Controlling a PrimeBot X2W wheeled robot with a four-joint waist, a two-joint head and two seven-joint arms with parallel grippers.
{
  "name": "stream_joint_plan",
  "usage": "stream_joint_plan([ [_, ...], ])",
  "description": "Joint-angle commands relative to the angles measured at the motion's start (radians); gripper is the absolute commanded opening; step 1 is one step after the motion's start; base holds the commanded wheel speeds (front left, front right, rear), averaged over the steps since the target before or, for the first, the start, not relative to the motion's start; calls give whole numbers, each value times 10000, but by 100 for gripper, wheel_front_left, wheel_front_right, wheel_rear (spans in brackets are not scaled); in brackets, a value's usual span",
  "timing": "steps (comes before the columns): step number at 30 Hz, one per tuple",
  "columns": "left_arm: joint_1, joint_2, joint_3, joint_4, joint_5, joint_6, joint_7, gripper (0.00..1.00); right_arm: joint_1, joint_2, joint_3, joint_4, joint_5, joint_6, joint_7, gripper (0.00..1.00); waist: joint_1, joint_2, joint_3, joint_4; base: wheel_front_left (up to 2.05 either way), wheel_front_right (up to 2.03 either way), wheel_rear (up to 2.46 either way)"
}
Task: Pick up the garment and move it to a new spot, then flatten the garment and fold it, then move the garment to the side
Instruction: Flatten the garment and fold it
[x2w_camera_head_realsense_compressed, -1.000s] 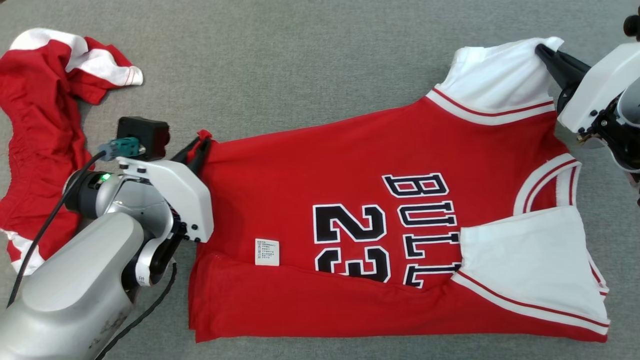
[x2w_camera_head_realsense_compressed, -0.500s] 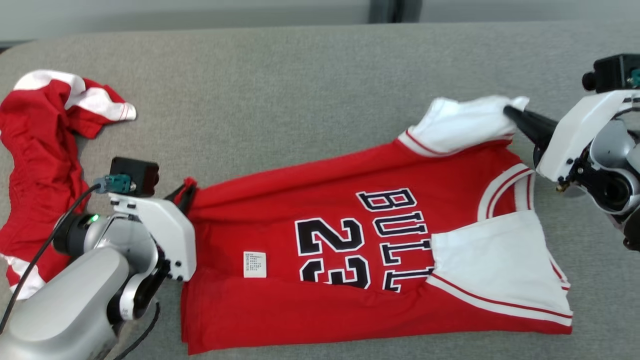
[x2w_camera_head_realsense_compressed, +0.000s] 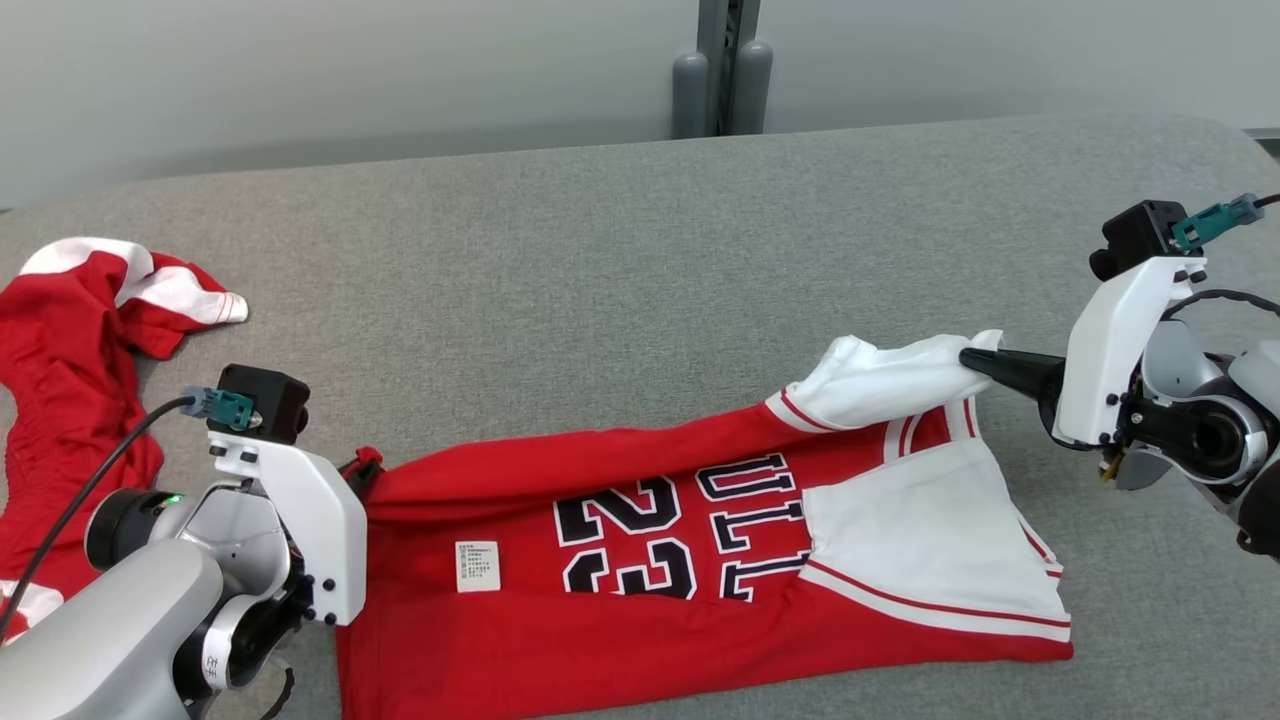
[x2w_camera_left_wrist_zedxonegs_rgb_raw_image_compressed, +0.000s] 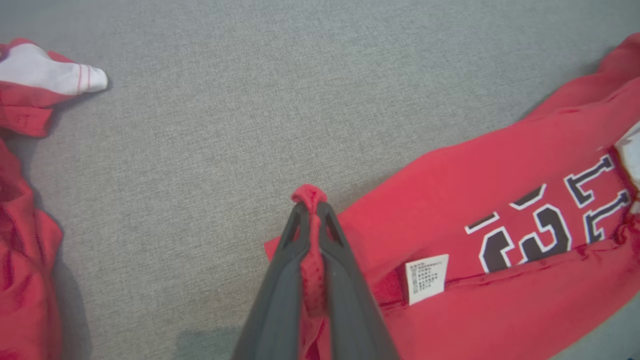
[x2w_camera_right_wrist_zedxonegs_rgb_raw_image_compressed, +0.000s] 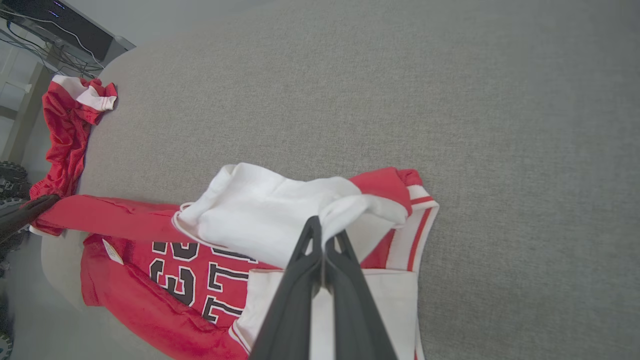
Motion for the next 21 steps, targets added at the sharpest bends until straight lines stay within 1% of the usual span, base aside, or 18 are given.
stream_joint_plan([
  [1,141,142,-17,-124,-131,-79,200,0,166,-121,61,-134,106,3,145,0,0,0,-86,-79,0,0,0],
  [5,233,352,-126,-422,-384,-151,689,0,275,-259,156,-332,326,3,591,0,0,0,-109,-136,0,0,0],
  [9,357,507,-175,-626,-483,-113,890,0,409,-325,217,-494,414,3,755,0,0,0,-88,-143,0,0,0],
  [16,539,589,-379,-771,-655,-170,1325,0,603,-483,362,-577,547,3,1128,0,0,0,-113,-121,0,0,0],
  [21,699,550,-476,-824,-739,-210,1381,0,721,-587,430,-640,582,3,1285,0,0,0,-238,-90,0,0,0],
])
